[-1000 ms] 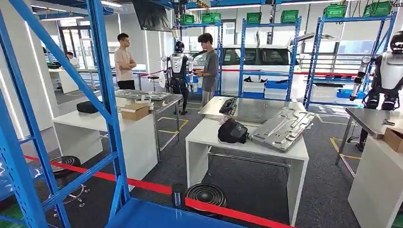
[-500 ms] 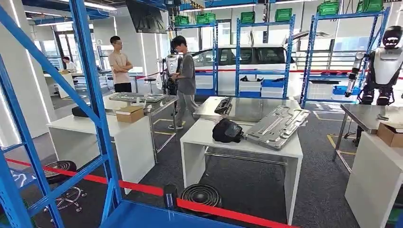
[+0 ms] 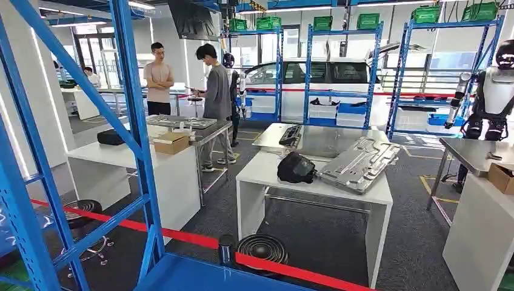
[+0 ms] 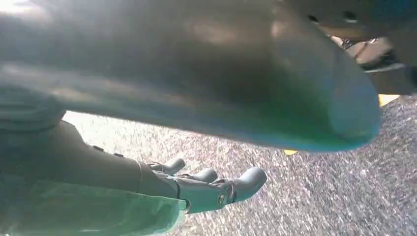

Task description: Take the parts from the cabinet and place them on the table.

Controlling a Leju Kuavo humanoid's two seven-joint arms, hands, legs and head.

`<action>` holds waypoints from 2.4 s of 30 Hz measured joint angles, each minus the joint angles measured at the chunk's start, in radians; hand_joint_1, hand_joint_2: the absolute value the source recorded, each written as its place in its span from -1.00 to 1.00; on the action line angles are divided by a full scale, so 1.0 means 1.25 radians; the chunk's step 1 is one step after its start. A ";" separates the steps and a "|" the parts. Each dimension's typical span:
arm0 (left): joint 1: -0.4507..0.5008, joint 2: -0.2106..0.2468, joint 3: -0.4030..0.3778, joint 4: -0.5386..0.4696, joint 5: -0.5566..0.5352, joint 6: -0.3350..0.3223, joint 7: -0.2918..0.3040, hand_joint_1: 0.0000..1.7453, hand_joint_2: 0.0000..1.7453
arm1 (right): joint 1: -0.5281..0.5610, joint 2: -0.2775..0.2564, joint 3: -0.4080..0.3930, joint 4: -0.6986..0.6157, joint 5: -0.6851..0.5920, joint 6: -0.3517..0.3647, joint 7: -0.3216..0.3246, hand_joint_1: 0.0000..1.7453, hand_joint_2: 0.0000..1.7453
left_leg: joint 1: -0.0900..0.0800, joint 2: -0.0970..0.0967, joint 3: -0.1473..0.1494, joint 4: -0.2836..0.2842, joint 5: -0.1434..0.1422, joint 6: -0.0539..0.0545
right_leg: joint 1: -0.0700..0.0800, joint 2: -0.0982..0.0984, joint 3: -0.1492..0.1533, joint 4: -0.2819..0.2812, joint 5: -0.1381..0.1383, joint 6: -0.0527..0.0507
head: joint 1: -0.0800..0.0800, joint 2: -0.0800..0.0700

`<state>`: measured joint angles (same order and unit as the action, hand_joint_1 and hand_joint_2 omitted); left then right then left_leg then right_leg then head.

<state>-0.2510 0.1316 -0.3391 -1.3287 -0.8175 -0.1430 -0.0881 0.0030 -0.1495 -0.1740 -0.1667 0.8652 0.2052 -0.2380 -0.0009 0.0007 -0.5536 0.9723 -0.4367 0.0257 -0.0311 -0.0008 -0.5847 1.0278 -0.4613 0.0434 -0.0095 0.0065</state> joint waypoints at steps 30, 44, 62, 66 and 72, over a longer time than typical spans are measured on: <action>-0.007 -0.036 -0.004 0.044 -0.002 -0.005 0.016 -1.00 1.00 | -0.011 0.006 0.012 -0.012 0.010 0.018 0.004 -1.00 -1.00 | -0.004 0.000 0.002 -0.003 0.000 0.005 | 0.003 0.000 -0.023 0.045 -0.013 -0.004 | 0.000 0.000; -0.015 -0.035 0.005 0.096 0.000 -0.013 0.016 1.00 1.00 | -0.015 0.013 0.012 -0.016 0.007 0.014 0.006 -1.00 -1.00 | 0.004 -0.001 -0.101 0.199 -0.068 -0.028 | 0.007 0.003 0.010 -0.015 0.001 -0.047 | -0.006 0.000; -0.045 -0.025 0.013 0.145 -0.002 -0.016 -0.002 1.00 1.00 | -0.017 0.012 0.020 -0.025 0.009 0.004 -0.001 -1.00 -1.00 | -0.010 -0.001 0.001 0.004 -0.005 -0.003 | 0.006 0.001 0.016 -0.015 -0.006 -0.013 | 0.001 0.000; -0.046 -0.022 0.016 0.144 0.000 -0.016 -0.001 1.00 1.00 | -0.016 0.013 0.020 -0.026 0.009 0.002 -0.007 -1.00 -1.00 | -0.010 -0.001 -0.003 0.013 -0.008 -0.010 | 0.008 0.001 0.016 -0.018 -0.001 -0.038 | -0.002 0.000; -0.040 -0.018 0.015 0.137 -0.003 -0.022 0.006 1.00 1.00 | -0.014 0.013 0.020 -0.026 0.005 -0.003 -0.013 -1.00 -1.00 | 0.005 -0.001 -0.127 0.268 -0.127 -0.035 | 0.005 0.001 0.014 -0.020 0.002 -0.051 | -0.005 0.000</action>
<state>-0.3010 0.1095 -0.3201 -1.1578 -0.8217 -0.1709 -0.0801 -0.0140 -0.1335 -0.1484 -0.1991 0.8709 0.2014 -0.2544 0.0051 -0.0005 -0.7120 1.3070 -0.5954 -0.0180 -0.0244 0.0002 -0.5675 1.0033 -0.4590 -0.0206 -0.0164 0.0061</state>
